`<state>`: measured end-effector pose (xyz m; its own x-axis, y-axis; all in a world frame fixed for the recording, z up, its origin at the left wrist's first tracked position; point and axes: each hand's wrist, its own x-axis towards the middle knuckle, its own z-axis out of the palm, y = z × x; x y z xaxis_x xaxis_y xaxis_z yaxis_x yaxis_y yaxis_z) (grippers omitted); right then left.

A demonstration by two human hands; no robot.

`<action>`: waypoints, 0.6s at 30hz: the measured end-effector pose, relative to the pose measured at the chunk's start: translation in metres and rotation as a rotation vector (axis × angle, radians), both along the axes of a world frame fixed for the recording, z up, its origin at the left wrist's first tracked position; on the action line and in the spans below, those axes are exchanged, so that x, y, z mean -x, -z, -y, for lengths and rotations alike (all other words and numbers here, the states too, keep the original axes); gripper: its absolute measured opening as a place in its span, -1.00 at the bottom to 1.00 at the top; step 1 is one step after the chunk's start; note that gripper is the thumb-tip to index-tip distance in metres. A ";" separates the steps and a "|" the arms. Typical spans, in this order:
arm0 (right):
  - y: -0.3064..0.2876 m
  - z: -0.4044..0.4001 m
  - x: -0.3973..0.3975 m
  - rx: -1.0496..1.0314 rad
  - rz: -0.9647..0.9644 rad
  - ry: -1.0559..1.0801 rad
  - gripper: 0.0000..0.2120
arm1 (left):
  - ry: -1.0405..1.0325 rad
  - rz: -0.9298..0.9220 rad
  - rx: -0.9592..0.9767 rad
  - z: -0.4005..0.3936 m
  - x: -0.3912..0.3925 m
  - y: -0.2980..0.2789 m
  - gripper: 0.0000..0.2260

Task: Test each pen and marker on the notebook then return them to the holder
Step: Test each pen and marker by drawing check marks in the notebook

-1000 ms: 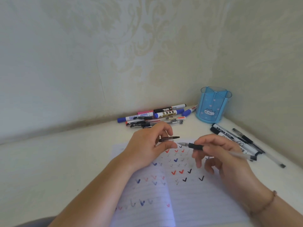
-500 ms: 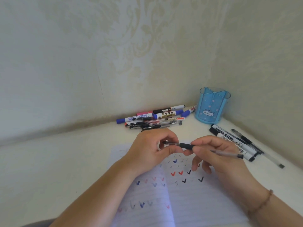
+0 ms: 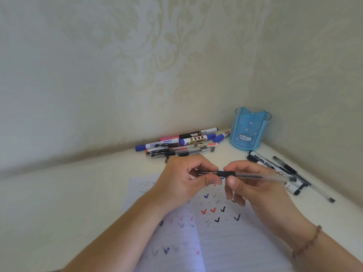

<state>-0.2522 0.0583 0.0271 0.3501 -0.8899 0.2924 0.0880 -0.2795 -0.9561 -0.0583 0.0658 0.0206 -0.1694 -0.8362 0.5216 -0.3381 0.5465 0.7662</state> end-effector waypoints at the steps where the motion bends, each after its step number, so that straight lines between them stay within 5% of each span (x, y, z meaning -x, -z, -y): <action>1: 0.001 0.002 0.001 0.029 0.001 0.019 -0.93 | 0.002 0.053 -0.007 0.001 -0.001 -0.001 -0.79; 5: -0.002 0.025 0.029 0.345 -0.336 0.358 -0.70 | -0.255 0.361 0.044 0.017 -0.022 0.009 -0.60; 9: -0.001 0.059 0.089 0.309 -0.939 0.766 -0.73 | -0.695 0.480 -0.017 0.036 -0.045 0.021 -0.86; 18: 0.025 0.077 0.120 0.076 -1.157 0.877 -0.95 | -0.849 0.661 -0.203 0.038 -0.049 0.023 -0.79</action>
